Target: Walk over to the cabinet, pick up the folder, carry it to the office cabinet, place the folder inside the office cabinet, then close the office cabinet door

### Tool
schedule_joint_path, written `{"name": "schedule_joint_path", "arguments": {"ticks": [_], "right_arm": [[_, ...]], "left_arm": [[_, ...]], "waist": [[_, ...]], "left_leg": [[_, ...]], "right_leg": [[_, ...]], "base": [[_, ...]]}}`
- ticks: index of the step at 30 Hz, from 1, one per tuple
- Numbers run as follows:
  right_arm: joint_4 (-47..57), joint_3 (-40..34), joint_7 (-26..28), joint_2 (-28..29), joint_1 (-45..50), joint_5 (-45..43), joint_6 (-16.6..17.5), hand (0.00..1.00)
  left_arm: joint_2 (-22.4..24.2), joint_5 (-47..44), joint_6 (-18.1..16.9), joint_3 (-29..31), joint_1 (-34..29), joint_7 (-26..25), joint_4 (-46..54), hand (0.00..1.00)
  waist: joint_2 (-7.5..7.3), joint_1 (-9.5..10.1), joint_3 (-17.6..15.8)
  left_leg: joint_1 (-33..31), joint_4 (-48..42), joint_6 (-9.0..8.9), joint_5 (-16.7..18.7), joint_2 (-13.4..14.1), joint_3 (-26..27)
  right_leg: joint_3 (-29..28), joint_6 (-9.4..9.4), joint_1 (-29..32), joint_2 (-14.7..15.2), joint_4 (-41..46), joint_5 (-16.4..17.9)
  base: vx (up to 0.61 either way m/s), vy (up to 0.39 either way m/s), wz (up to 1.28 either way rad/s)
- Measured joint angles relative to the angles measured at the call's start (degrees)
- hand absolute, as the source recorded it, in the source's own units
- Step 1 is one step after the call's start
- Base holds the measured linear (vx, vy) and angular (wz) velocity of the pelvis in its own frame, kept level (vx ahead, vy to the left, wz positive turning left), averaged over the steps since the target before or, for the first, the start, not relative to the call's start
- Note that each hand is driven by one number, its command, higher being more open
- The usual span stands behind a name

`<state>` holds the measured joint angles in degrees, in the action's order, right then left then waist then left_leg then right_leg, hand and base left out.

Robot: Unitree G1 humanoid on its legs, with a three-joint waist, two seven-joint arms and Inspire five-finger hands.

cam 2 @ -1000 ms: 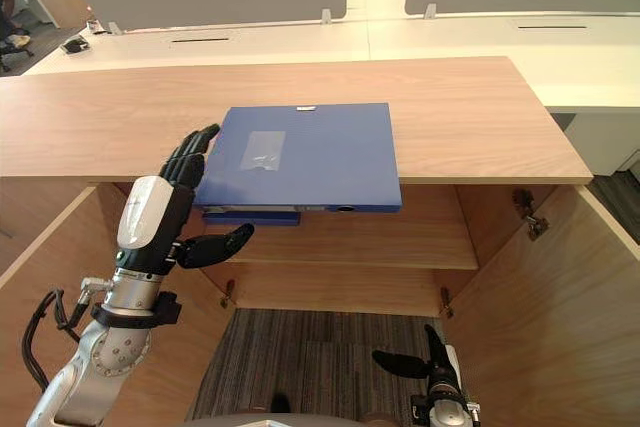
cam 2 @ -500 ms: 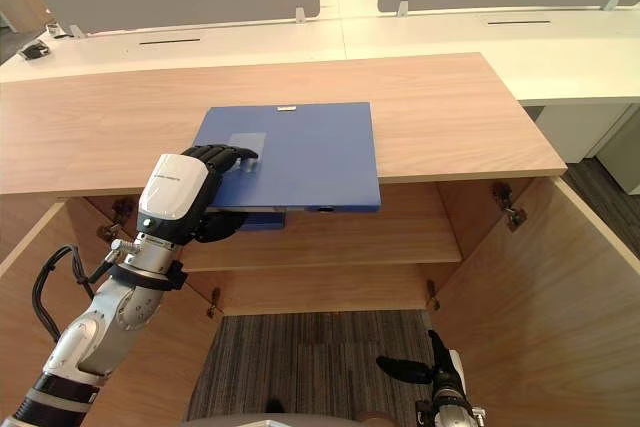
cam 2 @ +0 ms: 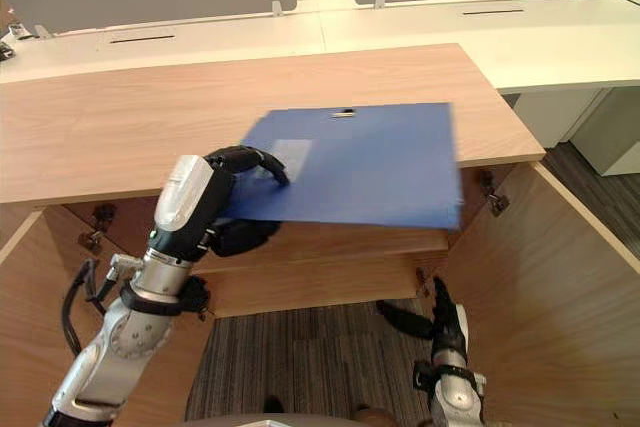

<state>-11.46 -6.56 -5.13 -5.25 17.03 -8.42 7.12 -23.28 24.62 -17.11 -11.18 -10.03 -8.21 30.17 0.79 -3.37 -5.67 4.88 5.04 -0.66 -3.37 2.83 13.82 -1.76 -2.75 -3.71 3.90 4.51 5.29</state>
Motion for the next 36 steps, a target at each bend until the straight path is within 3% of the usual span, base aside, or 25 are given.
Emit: {"name": "schedule_joint_path", "arguments": {"ticks": [6,15,21,25,36], "right_arm": [[19.0,-3.0,1.0,4.6,3.8,-6.1,1.3,1.0],[36.8,-9.8,3.7,4.1,3.5,-12.9,4.0,1.0],[37.9,-3.9,7.6,-5.4,-4.9,-14.5,4.4,1.0],[36.8,2.0,11.7,-12.9,-10.7,-14.6,4.5,1.0],[24.9,12.0,14.8,-24.4,-19.6,-21.4,4.4,1.0]], "left_arm": [[6.5,-16.2,-0.4,-0.1,-4.5,2.1,2.2,0.0],[11.2,-44.1,2.6,8.9,-10.6,9.9,3.3,0.0],[10.7,-53.2,4.1,9.0,-10.9,16.5,1.5,0.0],[7.8,-57.8,5.5,5.6,-10.7,20.2,-2.0,0.0],[-0.1,-67.7,8.7,2.8,-9.5,24.5,-6.6,0.0]], "waist": [[-0.11,-0.55,-0.1],[-0.45,-0.54,-0.3],[-0.42,-0.38,-0.2],[-0.42,0.77,-0.2],[-0.31,1.33,-0.1]], "left_leg": [[0.2,0.0,0.14,0.3,0.0,1.2],[0.3,0.0,0.3,0.4,0.0,2.4],[0.3,0.0,0.41,0.3,-0.2,2.4],[0.3,0.0,0.65,0.1,-0.4,1.8],[-0.3,0.0,1.35,-0.7,-1.2,-0.4]], "right_leg": [[-1.6,-0.29,0.7,-0.1,0.0,-0.5],[-2.7,-0.75,0.8,-0.1,-0.8,-1.2],[-2.7,-1.32,0.5,0.2,-0.8,-1.6],[-2.3,-1.45,0.2,0.3,-0.8,-1.6],[-0.1,-1.53,-0.3,1.1,-0.8,-1.6]], "base": [[-0.03,0.001,-0.14],[0.0,-0.003,-0.06],[0.0,0.0,0.0],[-0.01,-0.007,0.06],[-0.02,-0.006,0.11]]}}
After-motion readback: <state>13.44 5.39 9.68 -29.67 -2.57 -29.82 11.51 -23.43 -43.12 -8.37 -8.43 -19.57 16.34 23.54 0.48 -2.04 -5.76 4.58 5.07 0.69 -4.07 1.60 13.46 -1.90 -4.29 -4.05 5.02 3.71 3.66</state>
